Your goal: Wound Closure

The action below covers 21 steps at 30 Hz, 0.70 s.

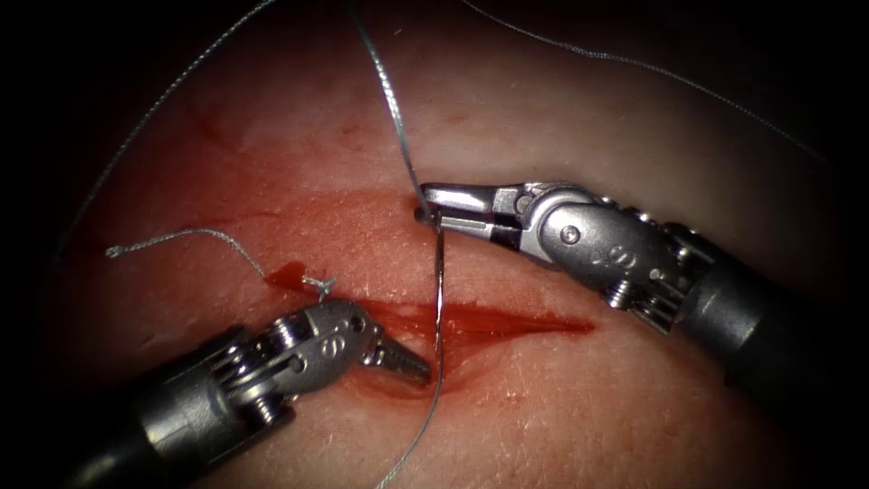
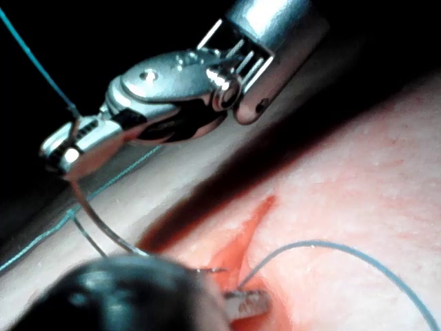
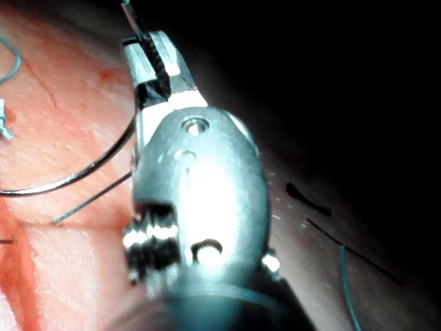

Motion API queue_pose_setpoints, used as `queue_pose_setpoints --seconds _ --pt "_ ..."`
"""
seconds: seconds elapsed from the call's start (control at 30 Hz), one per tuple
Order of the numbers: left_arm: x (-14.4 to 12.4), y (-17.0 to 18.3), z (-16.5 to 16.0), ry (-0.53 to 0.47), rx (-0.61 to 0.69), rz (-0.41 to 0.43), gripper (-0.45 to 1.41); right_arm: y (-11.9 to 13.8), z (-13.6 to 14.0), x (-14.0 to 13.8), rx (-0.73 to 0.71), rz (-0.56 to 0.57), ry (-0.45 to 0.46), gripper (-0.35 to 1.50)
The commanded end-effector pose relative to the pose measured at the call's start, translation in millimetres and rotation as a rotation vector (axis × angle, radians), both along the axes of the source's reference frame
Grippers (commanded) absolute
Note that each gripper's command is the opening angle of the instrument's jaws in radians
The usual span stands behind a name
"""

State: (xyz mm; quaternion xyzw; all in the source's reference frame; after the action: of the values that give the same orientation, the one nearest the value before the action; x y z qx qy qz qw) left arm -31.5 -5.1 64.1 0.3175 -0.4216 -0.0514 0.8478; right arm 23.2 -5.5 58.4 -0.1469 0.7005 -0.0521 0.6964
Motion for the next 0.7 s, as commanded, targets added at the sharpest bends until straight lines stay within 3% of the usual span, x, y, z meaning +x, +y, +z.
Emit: queue_pose_setpoints --seconds 0.03,0.3,0.5,0.7 --pt "-0.5 1.0 -0.3 -0.003 -0.011 -0.003 -0.45 1.0 -0.7 0.4 -0.008 0.002 0.004 -0.35" --pt "-0.4 1.4 0.4 -0.005 -0.014 0.002 -0.45 1.2 0.1 1.3 -0.013 -0.010 0.003 -0.35" --pt "0.8 5.4 -3.9 -0.050 -0.070 -0.082 -0.45 2.9 -1.9 -1.0 -0.016 -0.013 0.030 -0.35" --pt "0.4 5.4 -1.3 -0.004 -0.139 -0.095 -0.45 3.1 -2.1 -1.5 -0.026 -0.012 0.038 -0.35"
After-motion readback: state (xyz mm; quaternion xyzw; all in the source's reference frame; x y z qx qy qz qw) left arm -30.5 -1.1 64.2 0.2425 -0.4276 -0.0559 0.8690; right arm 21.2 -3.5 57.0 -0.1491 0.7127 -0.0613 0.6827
